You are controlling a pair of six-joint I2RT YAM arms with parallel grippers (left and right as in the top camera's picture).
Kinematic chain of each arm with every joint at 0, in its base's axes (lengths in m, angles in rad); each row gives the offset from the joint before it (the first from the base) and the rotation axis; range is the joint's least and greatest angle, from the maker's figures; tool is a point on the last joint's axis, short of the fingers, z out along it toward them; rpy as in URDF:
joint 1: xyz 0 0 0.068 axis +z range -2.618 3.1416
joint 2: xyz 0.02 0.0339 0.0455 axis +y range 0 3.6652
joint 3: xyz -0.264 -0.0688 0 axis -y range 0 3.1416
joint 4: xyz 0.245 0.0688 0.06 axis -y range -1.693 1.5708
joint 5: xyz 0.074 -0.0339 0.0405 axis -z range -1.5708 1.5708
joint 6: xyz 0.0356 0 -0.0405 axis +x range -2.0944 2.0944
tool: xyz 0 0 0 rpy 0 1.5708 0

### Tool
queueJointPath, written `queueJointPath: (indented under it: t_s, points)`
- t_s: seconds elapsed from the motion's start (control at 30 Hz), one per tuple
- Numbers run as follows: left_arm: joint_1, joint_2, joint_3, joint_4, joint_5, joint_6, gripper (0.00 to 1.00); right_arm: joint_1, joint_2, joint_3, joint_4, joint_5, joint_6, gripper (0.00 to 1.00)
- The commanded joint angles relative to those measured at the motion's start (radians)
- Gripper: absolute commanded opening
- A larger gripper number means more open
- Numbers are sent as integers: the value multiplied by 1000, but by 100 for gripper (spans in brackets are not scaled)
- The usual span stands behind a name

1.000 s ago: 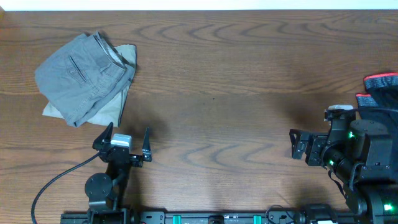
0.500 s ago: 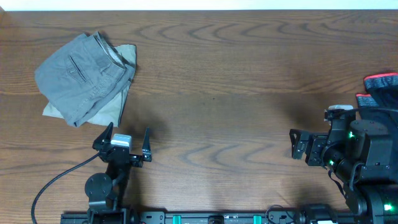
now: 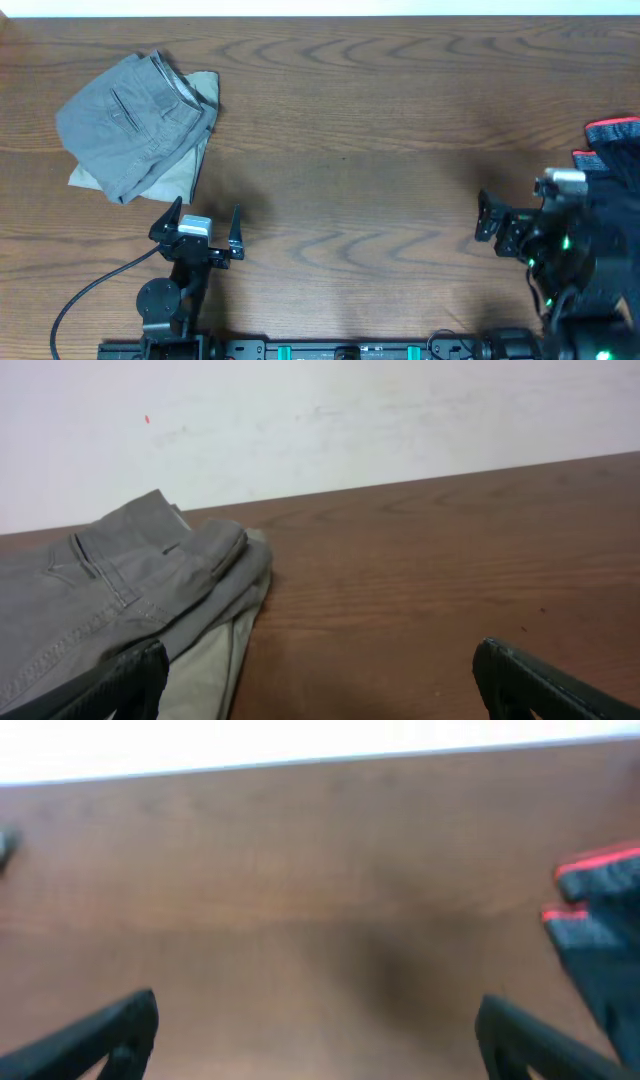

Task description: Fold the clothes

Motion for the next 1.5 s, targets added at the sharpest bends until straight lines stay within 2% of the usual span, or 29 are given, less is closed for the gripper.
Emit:
queueJointPath:
  t_s: [0.0, 0.17, 0.33, 0.43, 1.47]
  points:
    - [2, -1, -28, -14, 6, -12, 98, -11, -140, -200, 119, -3, -16, 99]
    - [2, -1, -28, -14, 6, -12, 98, -11, -352, -440, 256, -46, -12, 99]
    - [2, -1, -28, -14, 6, -12, 98, -12, -533, -581, 299, -45, -12, 99]
    - [2, -1, -28, -14, 6, -12, 98, -11, -524, -645, 360, -59, -12, 99]
    - [2, -1, -28, -14, 6, -12, 98, -11, -524, -651, 391, -68, -20, 99]
